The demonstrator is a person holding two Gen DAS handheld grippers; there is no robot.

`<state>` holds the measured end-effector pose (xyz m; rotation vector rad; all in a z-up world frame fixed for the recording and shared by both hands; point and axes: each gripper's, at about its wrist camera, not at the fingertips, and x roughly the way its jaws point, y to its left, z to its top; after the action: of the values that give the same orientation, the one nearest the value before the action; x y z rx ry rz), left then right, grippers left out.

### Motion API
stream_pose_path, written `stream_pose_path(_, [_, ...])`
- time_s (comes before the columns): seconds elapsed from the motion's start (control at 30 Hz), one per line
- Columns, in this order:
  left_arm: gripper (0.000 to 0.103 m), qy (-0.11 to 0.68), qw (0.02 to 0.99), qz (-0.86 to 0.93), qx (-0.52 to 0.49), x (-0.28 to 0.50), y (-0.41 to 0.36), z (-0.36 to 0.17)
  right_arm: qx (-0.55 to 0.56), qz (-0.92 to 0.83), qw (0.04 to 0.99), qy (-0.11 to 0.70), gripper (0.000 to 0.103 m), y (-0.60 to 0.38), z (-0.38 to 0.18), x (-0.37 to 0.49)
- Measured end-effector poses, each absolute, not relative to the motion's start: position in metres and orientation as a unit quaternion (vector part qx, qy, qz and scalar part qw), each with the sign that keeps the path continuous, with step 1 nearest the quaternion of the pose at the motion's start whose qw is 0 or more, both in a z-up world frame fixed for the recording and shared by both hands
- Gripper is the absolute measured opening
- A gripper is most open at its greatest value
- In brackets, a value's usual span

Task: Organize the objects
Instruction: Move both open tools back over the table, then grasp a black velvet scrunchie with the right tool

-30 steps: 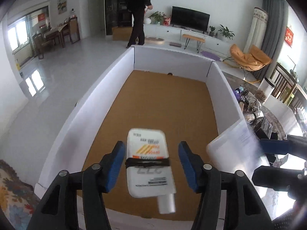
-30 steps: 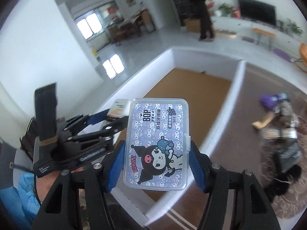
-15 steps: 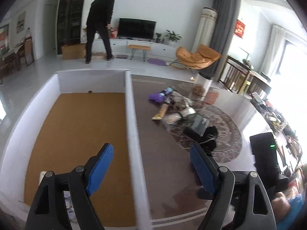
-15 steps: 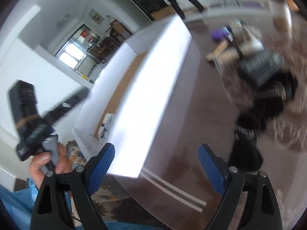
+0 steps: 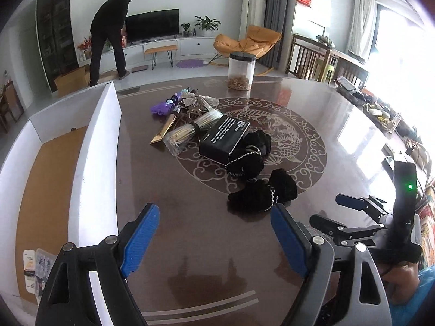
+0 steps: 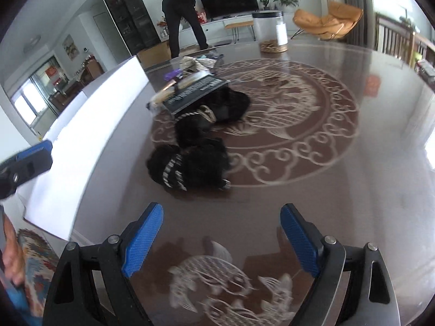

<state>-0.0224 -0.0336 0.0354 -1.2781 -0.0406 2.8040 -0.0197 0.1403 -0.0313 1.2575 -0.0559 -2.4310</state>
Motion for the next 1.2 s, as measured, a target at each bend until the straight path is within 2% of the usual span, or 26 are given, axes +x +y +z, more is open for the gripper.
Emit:
stream_pose_path(0.1, [0.083,-0.005,0.022,0.906,-0.422,-0.025,-0.037,0.028,0.447,-0.871,0.200,-0.034,0.089,0.143,-0.033,-0.022])
stream_pose_path(0.27, [0.083,0.007,0.017,0.901,-0.433,-0.029,-0.037,0.015,0.436,-0.879,0.190,-0.004,0.089,0.134,-0.036,-0.021])
stream_pose_path(0.57, [0.083,-0.006,0.020,0.868,-0.497,-0.038,-0.042,-0.062,0.444,-0.880,0.167,0.001,0.089,0.137,-0.043,-0.024])
stream_pose_path(0.67, [0.084,0.010,0.014,0.874,-0.486,-0.034,-0.043,-0.067,0.445,-0.880,0.164,-0.003,0.089,0.139,-0.044,-0.024])
stream_pose_path(0.77, [0.090,0.007,0.017,0.877,-0.481,-0.035,-0.044,-0.068,0.449,-0.878,0.165,0.001,0.089,0.137,-0.046,-0.025])
stream_pose_path(0.83, [0.100,0.005,0.013,0.878,-0.478,-0.035,-0.046,-0.069,0.452,-0.876,0.166,0.011,0.089,0.133,-0.048,-0.025])
stream_pose_path(0.87, [0.102,0.003,0.011,0.879,-0.477,-0.035,-0.047,-0.070,0.453,-0.876,0.166,0.017,0.089,0.130,-0.048,-0.025])
stream_pose_path(1.1, [0.103,0.004,0.013,0.882,-0.471,-0.034,-0.047,-0.070,0.447,-0.876,0.177,0.029,0.089,0.124,-0.047,-0.021])
stream_pose_path(1.2, [0.103,0.002,0.015,0.883,-0.470,-0.035,-0.048,-0.071,0.427,-0.866,0.261,-0.007,0.089,0.126,-0.036,-0.026])
